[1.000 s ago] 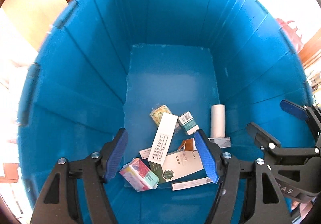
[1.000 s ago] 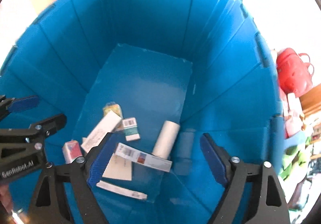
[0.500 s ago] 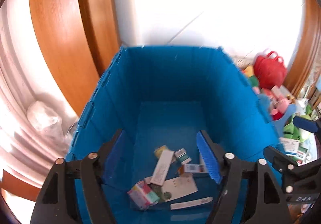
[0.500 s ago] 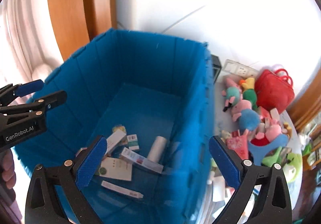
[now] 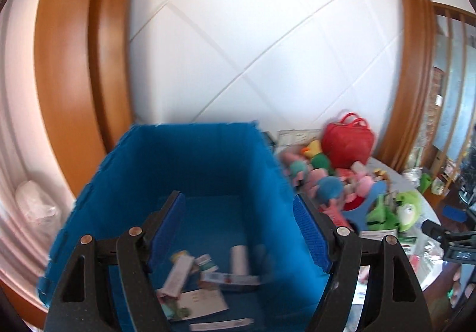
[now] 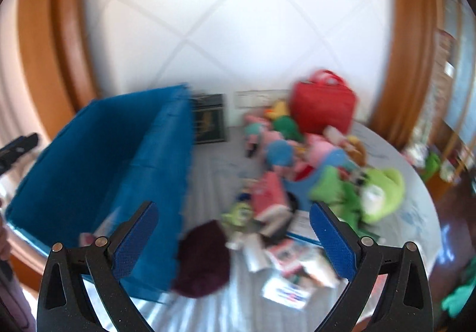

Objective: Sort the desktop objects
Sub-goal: 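Withdraw both tools from the crate back toward the pile, then grasp the blue-white wet-wipe pack with the left tool while the right tool grasps the pink tissue pack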

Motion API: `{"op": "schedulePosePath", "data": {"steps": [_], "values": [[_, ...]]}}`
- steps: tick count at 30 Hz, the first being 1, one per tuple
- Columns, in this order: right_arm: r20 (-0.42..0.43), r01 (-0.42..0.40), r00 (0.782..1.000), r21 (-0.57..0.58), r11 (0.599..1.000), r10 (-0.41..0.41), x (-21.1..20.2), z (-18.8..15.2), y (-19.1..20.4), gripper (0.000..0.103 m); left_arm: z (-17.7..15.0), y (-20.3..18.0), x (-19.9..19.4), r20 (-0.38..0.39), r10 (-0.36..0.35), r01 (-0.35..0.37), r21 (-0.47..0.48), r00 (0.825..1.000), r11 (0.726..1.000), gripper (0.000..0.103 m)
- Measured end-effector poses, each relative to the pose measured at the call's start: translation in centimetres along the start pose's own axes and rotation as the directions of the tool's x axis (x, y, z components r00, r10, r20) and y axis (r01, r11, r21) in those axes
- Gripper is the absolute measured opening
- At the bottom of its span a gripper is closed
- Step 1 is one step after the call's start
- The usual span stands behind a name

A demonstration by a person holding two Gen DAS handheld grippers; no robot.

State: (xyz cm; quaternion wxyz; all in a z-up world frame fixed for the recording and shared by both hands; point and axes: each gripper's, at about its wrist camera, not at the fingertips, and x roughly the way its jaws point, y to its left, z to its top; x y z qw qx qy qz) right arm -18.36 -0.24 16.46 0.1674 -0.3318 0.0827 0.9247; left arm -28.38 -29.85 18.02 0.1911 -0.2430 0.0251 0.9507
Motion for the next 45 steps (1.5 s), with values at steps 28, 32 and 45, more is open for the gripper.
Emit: {"op": "schedulePosePath", "data": {"steps": [28, 32, 45], "values": [[-0.438, 0.052, 0.898, 0.195, 0.979, 0.039, 15.4, -18.2, -36.8, 0.103, -25.7, -32.7, 18.5, -0.585, -0.09, 0.035, -0.106, 0.806, 0.994, 0.081], [-0.481, 0.014, 0.873, 0.194, 0.981, 0.083, 16.7, -20.4, -36.4, 0.103, -29.5, -35.1, 19.4, -0.641, -0.136, 0.084, -0.111, 0.755, 0.99, 0.081], [-0.55, 0.01, 0.833, 0.124, 0.992, 0.061, 19.2, -24.2, -37.0, 0.103, -35.2, -31.3, 18.6, -0.722, 0.133, -0.11, 0.079, 0.679, 0.991, 0.081]]}}
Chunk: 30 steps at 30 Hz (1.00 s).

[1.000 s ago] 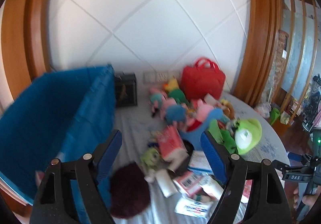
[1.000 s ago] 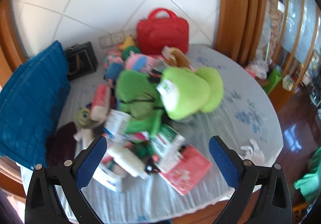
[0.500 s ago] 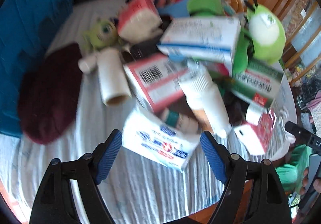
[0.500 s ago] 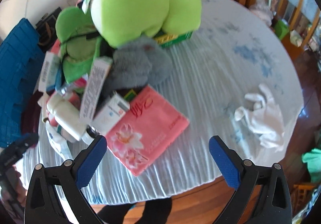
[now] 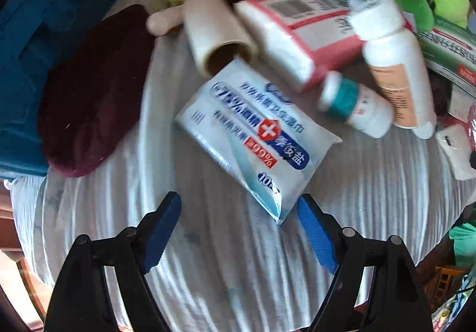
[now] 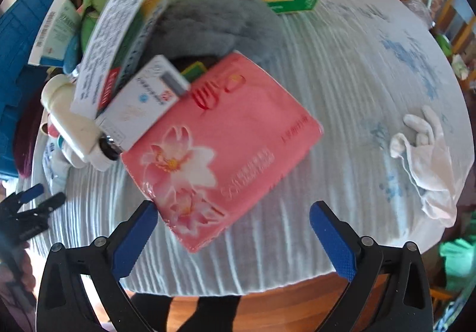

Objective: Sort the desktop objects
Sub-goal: 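Grasp the blue-white wet-wipe pack with the left tool while the right tool grasps the pink tissue pack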

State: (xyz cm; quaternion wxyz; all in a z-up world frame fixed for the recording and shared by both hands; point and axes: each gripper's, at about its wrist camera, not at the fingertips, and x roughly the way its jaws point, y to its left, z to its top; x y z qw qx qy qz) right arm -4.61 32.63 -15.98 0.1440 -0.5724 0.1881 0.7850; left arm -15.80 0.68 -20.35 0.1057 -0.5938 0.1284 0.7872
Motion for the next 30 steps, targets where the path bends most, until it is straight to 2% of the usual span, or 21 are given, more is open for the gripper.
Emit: {"op": "schedulePosePath", "data": {"steps": [2, 4, 7, 10, 13, 16, 18, 22, 25, 27, 30], "values": [[0.009, 0.055, 0.998, 0.023, 0.998, -0.056, -0.7, -0.1, -1.6, 0.103, -0.6, 2.9, -0.4, -0.014, 0.023, -0.024, -0.061, 1.0, 0.998, 0.081], [0.017, 0.088, 0.996, 0.047, 0.995, -0.088, -1.4, -0.2, -3.0, 0.103, -1.1, 4.9, -1.5, 0.005, 0.045, -0.045, -0.108, 0.999, 0.993, 0.081], [0.028, 0.048, 0.998, 0.076, 0.996, -0.05, -2.5, -0.4, -4.0, 0.103, -1.5, 6.4, -3.8, 0.068, 0.025, -0.013, -0.166, 0.997, 0.986, 0.081], [0.039, 0.006, 0.999, 0.079, 0.997, -0.009, -3.0, -0.3, -3.6, 0.103, -1.2, 6.2, -4.9, 0.104, -0.031, 0.053, -0.219, 0.994, 0.974, 0.081], [0.035, -0.002, 0.999, 0.069, 0.998, -0.001, -2.7, 0.5, -2.4, 0.103, -0.5, 4.9, -3.8, 0.094, -0.08, 0.102, -0.268, 0.992, 0.958, 0.081], [0.032, -0.019, 0.999, 0.064, 0.998, 0.017, -2.3, 0.8, -1.3, 0.103, 1.3, 4.1, -2.3, 0.072, -0.093, 0.11, -0.298, 0.993, 0.948, 0.081], [0.026, -0.022, 0.999, 0.07, 0.997, 0.021, -1.9, 1.3, -1.0, 0.103, 1.3, 3.3, -1.3, 0.051, -0.087, 0.098, -0.304, 0.995, 0.947, 0.081], [0.014, -0.017, 1.0, 0.083, 0.996, 0.015, -0.4, 2.3, -0.6, 0.103, 0.9, 2.7, -1.0, 0.053, -0.12, 0.131, -0.336, 0.991, 0.933, 0.081], [-0.008, -0.011, 1.0, 0.098, 0.995, 0.012, 1.1, 2.8, -0.8, 0.103, 0.9, 1.6, -1.0, 0.037, -0.138, 0.143, -0.304, 0.99, 0.942, 0.081], [-0.015, -0.007, 1.0, 0.11, 0.994, 0.008, 1.6, 2.9, -1.1, 0.103, 0.6, 0.1, -1.0, 0.008, -0.124, 0.123, -0.244, 0.992, 0.962, 0.081], [-0.003, 0.023, 1.0, 0.118, 0.993, -0.022, 1.4, 2.7, -1.7, 0.103, -0.4, -1.4, -1.4, 0.009, -0.106, 0.106, -0.139, 0.994, 0.985, 0.081]]}}
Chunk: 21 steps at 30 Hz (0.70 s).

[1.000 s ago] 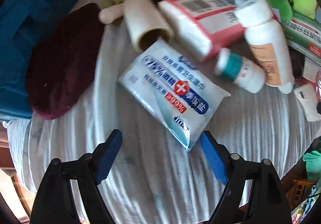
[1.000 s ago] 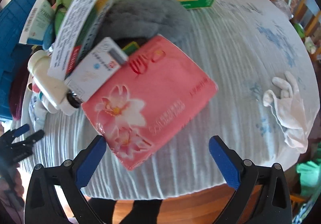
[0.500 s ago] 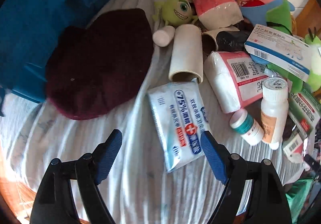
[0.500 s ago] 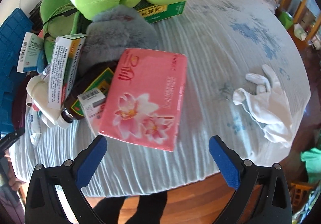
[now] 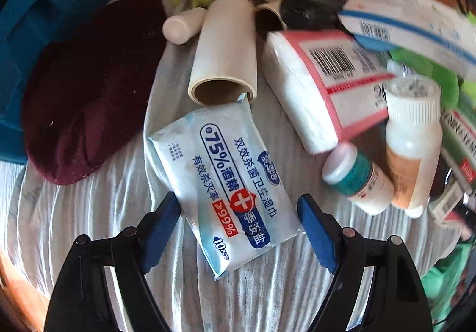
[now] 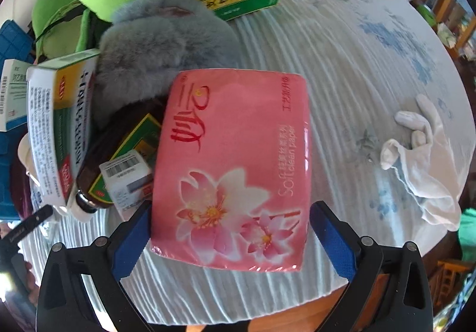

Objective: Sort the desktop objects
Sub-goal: 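Grasp the blue-white wet-wipe pack with the left tool while the right tool grasps the pink tissue pack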

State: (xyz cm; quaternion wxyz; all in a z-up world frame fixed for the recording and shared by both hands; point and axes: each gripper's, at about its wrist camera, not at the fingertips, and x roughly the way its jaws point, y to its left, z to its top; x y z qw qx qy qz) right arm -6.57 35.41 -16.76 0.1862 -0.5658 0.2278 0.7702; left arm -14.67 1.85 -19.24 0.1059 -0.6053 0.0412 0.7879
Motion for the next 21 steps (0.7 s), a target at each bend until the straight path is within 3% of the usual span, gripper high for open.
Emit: {"op": "schedulePosePath", "data": {"steps": [7, 8, 9, 14, 21], "values": [[0.017, 0.0, 1.0, -0.022, 1.0, 0.0, 0.1, 0.5, 0.0, 0.103, -1.4, -0.4, -0.9, -0.009, 0.003, -0.003, 0.015, 1.0, 1.0, 0.081], [0.016, 0.007, 1.0, -0.032, 0.999, -0.006, 0.3, 0.6, 0.1, 0.098, -1.6, -0.6, -1.0, -0.006, 0.01, -0.01, 0.023, 1.0, 1.0, 0.081], [0.011, 0.006, 1.0, -0.045, 0.999, -0.006, 0.5, 0.5, 0.3, 0.091, -1.7, -0.7, -1.1, -0.003, 0.016, -0.016, 0.032, 1.0, 0.999, 0.078], [0.038, 0.021, 0.999, -0.06, 0.998, -0.018, -0.2, 0.2, 0.6, 0.089, -3.0, -0.8, -3.0, 0.032, -0.005, 0.004, 0.045, 0.999, 0.999, 0.053], [0.136, 0.025, 0.99, -0.048, 0.999, -0.018, -4.0, 0.4, -0.6, 0.089, -4.6, -1.1, -8.3, 0.147, 0.002, -0.01, 0.05, 0.989, 0.999, 0.048]]}}
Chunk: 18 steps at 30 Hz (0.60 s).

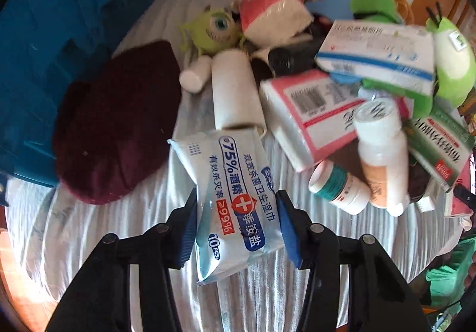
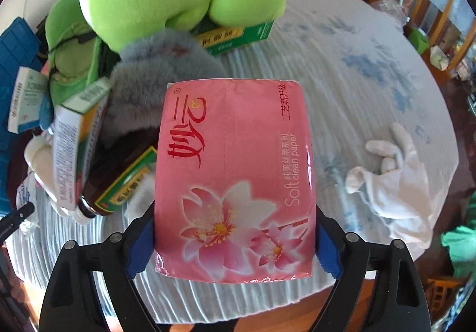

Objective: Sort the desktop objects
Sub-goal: 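Carry both packs over the crate and open both tools to drop them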

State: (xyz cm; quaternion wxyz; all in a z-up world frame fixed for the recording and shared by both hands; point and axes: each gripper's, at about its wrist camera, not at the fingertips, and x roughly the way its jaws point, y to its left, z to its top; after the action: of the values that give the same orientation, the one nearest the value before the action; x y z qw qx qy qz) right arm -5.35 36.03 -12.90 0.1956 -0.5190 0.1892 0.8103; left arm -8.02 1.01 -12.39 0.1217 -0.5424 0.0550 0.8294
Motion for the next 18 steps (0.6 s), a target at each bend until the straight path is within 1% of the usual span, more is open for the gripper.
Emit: {"op": "schedulePosePath", "data": {"steps": [3, 4, 5, 7, 8, 9, 11, 12, 13, 15, 16, 18], "values": [[0.076, 0.016, 0.997, -0.003, 1.0, -0.015, -2.5, 0.9, 0.0, 0.089, -0.3, -0.2, -2.9, 0.078, -0.002, 0.001, 0.013, 0.997, 1.0, 0.047], [0.1, 0.016, 0.995, -0.005, 1.0, -0.015, -3.5, 1.1, -0.2, 0.089, -0.3, -0.4, -4.0, 0.11, 0.016, -0.018, 0.02, 0.994, 1.0, 0.047], [0.128, 0.013, 0.992, -0.008, 1.0, -0.012, -4.4, 1.4, -0.1, 0.089, 3.5, 1.4, -3.3, 0.137, 0.023, -0.027, 0.03, 0.99, 0.999, 0.047], [0.176, 0.004, 0.984, -0.018, 1.0, 0.0, -5.8, 2.0, 0.5, 0.089, 4.8, 2.6, -4.6, 0.194, 0.033, -0.043, 0.043, 0.98, 0.998, 0.047], [0.2, -0.002, 0.98, -0.032, 0.999, 0.008, -6.8, 2.0, 1.0, 0.089, 5.6, 2.9, -4.9, 0.225, 0.039, -0.051, 0.047, 0.974, 0.998, 0.047], [0.222, -0.009, 0.975, -0.051, 0.999, 0.02, -7.3, 2.4, 1.4, 0.089, 7.1, 2.8, -4.6, 0.251, 0.04, -0.054, 0.049, 0.967, 0.997, 0.047], [0.257, -0.044, 0.964, -0.091, 0.995, 0.066, -8.9, 2.7, 3.0, 0.089, 8.9, 2.6, -4.2, 0.299, 0.045, -0.062, 0.048, 0.953, 0.997, 0.047], [0.269, -0.057, 0.959, -0.11, 0.992, 0.085, -9.0, 3.4, 3.0, 0.089, 9.3, 2.5, -4.5, 0.32, 0.042, -0.06, 0.049, 0.947, 0.997, 0.047], [0.284, -0.067, 0.953, -0.132, 0.989, 0.102, -9.7, 3.7, 3.9, 0.089, 9.5, 2.6, -5.2, 0.34, 0.037, -0.057, 0.049, 0.94, 0.997, 0.047], [0.311, -0.087, 0.94, -0.178, 0.98, 0.14, -11.0, 3.9, 6.1, 0.089, 9.7, 2.8, -6.5, 0.377, 0.03, -0.051, 0.046, 0.926, 0.998, 0.047], [0.321, -0.097, 0.934, -0.197, 0.976, 0.158, -12.2, 3.4, 7.9, 0.089, 9.8, 3.0, -7.1, 0.394, 0.027, -0.05, 0.048, 0.919, 0.998, 0.047], [0.34, -0.117, 0.92, -0.239, 0.964, 0.196, -13.4, 3.8, 10.3, 0.089, 10.2, 3.6, -8.1, 0.436, 0.025, -0.051, 0.047, 0.9, 0.998, 0.047]]}}
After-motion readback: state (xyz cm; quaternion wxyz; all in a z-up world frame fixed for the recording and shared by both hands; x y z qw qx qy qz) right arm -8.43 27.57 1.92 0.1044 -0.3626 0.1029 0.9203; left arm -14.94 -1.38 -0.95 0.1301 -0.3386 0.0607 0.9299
